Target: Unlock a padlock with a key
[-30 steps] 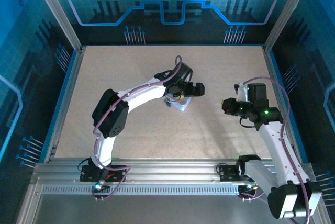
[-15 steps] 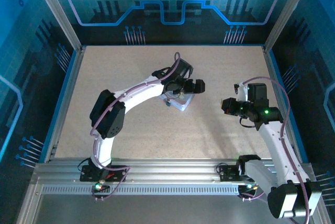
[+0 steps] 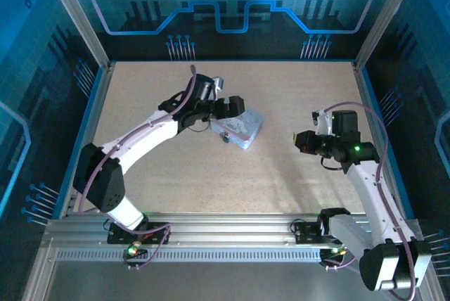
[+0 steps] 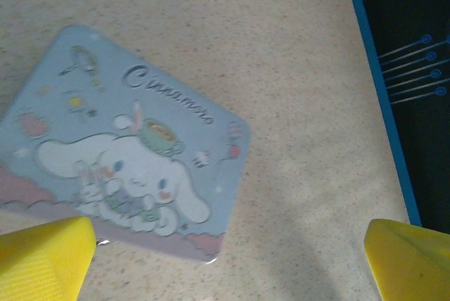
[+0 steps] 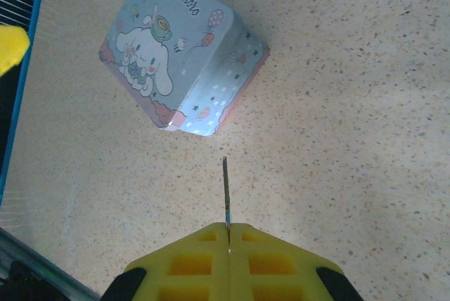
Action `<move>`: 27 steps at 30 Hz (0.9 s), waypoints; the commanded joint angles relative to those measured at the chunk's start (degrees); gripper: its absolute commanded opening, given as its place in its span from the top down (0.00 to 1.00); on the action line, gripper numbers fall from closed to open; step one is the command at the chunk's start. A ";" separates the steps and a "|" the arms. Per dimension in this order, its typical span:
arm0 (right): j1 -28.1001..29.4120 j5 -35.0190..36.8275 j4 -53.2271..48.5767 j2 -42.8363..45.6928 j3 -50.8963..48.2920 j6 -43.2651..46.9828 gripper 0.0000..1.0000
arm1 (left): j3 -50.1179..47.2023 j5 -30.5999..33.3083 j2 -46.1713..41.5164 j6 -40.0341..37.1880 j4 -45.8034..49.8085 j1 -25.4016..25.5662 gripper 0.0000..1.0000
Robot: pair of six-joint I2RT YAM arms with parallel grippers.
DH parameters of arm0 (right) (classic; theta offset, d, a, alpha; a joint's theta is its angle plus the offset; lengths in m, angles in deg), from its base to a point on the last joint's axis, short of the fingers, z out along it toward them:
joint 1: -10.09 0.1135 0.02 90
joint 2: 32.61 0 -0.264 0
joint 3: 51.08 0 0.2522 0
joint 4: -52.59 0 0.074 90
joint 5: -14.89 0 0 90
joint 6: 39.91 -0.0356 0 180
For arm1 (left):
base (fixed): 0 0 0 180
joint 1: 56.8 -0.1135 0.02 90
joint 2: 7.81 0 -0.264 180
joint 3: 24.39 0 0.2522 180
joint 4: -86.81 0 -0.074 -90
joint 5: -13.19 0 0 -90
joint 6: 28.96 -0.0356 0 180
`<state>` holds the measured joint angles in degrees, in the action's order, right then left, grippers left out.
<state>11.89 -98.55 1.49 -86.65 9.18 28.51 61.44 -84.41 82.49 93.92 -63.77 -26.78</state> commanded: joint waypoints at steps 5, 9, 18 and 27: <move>2.55 -4.87 6.82 -4.95 -0.75 -4.30 0.98 | -11.90 -3.48 -7.70 0.44 -8.72 -5.70 0.01; 7.37 -3.42 10.49 -9.36 0.14 -5.74 0.98 | -16.63 -6.09 -9.08 0.58 -12.26 -7.53 0.01; 17.69 -1.78 22.34 -20.93 3.59 -10.85 0.98 | -24.63 -9.04 -8.77 2.10 -19.39 -8.75 0.07; 21.90 -2.59 30.72 -32.76 10.08 -13.99 0.99 | -26.09 -11.51 -5.63 2.54 -21.53 -8.75 0.13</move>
<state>32.63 -100.69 26.93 -116.25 16.37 16.57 36.20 -93.43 75.39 95.67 -82.96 -35.22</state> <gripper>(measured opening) 0.051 0.881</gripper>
